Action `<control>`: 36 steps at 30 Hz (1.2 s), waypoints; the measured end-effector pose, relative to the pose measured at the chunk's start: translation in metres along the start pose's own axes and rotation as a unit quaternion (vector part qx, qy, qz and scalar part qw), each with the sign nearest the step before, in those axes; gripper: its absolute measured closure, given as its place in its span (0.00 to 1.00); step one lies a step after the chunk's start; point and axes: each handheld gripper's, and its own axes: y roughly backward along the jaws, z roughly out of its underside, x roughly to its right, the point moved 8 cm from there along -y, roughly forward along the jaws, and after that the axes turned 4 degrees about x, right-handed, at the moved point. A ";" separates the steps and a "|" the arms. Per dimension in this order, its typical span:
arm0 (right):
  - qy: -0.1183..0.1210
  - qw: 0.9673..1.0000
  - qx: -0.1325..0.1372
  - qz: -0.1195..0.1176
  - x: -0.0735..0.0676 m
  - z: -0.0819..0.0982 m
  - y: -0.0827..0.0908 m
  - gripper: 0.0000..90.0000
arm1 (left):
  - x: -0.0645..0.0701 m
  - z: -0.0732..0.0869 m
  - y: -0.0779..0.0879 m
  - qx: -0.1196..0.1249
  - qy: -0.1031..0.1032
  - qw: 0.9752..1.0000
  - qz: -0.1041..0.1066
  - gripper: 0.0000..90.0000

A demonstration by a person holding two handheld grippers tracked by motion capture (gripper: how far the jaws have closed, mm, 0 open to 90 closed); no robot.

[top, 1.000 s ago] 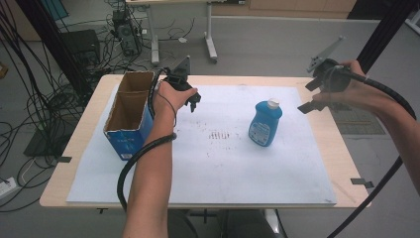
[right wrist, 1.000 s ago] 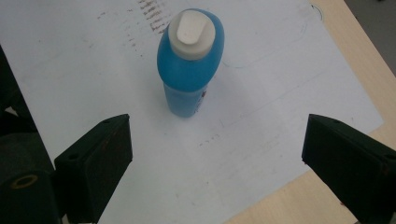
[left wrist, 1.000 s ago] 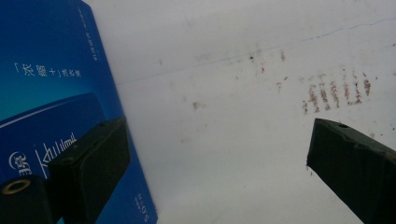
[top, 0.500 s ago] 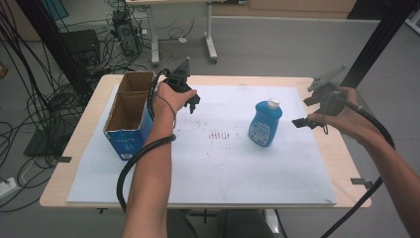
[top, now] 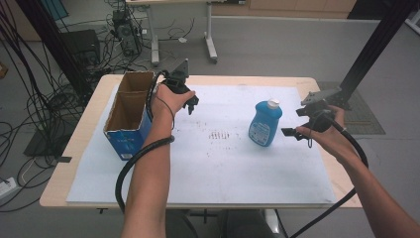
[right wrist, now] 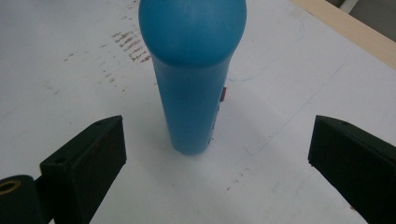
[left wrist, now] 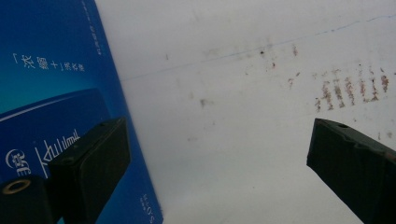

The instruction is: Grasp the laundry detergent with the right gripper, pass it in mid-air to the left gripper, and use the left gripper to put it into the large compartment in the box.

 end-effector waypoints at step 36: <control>-0.050 0.994 0.092 0.018 -0.024 0.020 -0.079 0.03 | -0.004 0.005 -0.005 -0.002 -0.004 1.000 -0.002 0.07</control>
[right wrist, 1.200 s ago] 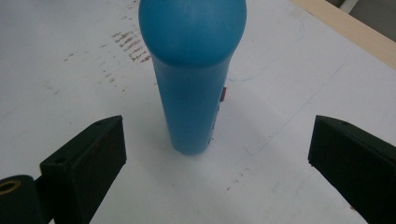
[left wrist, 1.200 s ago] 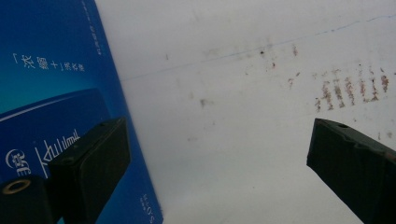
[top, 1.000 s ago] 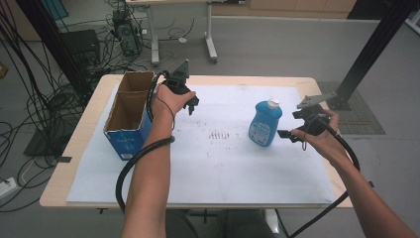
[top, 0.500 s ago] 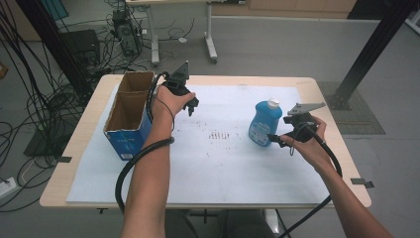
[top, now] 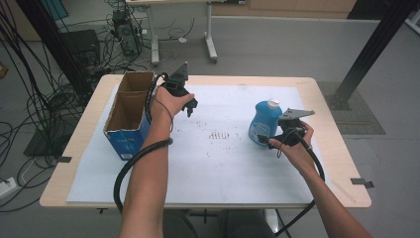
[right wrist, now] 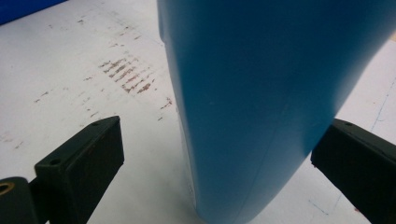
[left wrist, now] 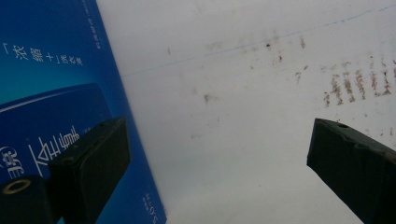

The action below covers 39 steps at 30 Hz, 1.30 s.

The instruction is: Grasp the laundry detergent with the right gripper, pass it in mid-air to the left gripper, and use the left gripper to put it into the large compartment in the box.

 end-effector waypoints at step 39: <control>-0.008 0.999 0.038 0.011 0.003 -0.009 -0.006 0.02 | 0.003 -0.003 0.003 0.003 -0.003 1.000 -0.002 0.07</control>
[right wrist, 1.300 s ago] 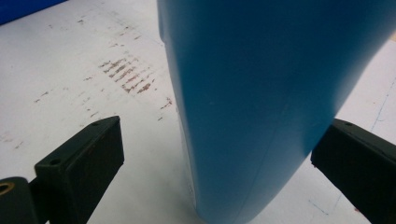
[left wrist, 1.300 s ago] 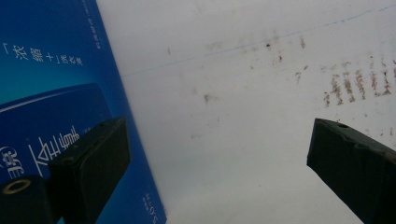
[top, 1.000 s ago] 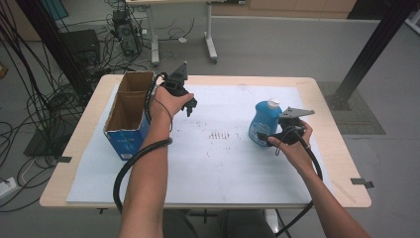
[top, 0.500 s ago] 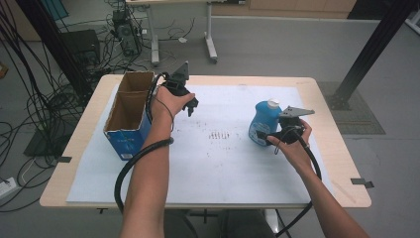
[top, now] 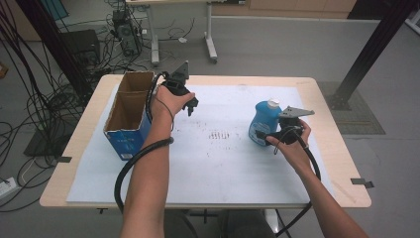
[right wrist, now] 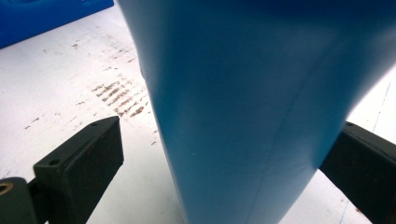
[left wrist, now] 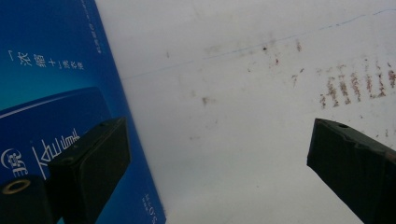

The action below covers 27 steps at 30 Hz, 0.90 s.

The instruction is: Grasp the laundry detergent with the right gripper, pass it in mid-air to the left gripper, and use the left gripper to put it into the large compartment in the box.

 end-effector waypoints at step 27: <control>-0.002 1.000 0.014 0.005 0.002 0.000 -0.001 0.02 | -0.001 0.001 0.001 0.002 0.001 1.000 -0.001 0.07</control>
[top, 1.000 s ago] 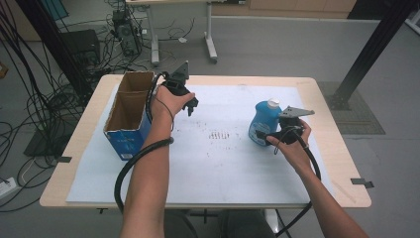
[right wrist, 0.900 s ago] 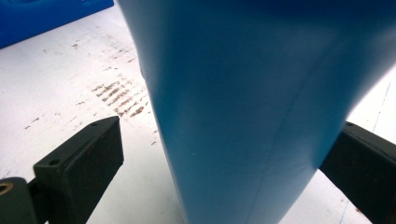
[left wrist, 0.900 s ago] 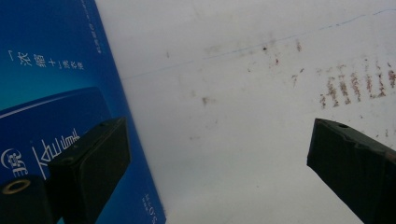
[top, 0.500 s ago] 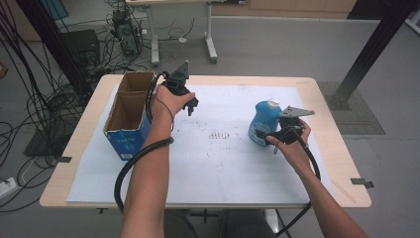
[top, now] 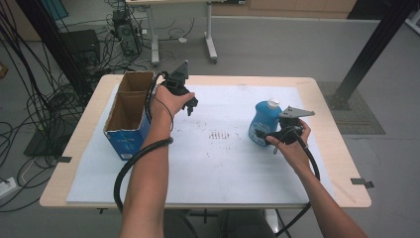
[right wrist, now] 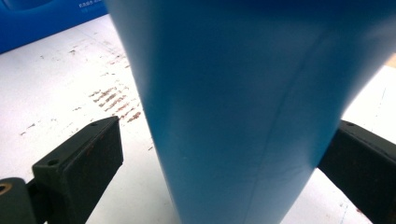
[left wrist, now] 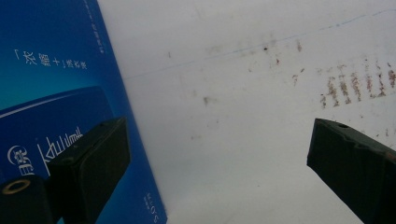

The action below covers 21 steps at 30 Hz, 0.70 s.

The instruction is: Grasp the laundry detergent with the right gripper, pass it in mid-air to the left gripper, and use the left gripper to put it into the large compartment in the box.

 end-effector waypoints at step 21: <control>0.000 1.000 0.002 -0.001 -0.001 0.003 0.000 0.02 | 0.001 0.000 0.002 0.000 -0.001 1.000 -0.001 0.07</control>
